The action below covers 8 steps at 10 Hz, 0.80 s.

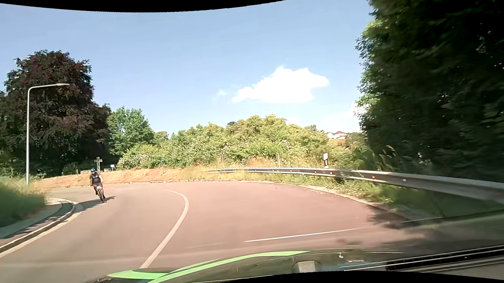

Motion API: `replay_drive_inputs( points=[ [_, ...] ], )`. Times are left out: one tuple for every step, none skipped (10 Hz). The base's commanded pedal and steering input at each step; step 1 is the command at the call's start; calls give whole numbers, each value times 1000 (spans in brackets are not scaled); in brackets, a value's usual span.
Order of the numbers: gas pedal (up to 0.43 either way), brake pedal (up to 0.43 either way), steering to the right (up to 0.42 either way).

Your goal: Follow the waypoints while adhering to traffic rules and regulations

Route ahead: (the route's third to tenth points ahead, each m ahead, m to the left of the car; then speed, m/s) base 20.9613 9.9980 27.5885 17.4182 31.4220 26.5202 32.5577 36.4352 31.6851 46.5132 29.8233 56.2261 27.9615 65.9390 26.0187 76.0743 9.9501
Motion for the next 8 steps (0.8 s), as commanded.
replay_drive_inputs(
  points=[
    [150,0,-121],
    [150,0,-122],
    [169,0,-124],
    [169,0,-129],
    [169,0,-132],
    [177,0,-136],
    [177,0,-137],
    [177,0,-139]
  ],
)
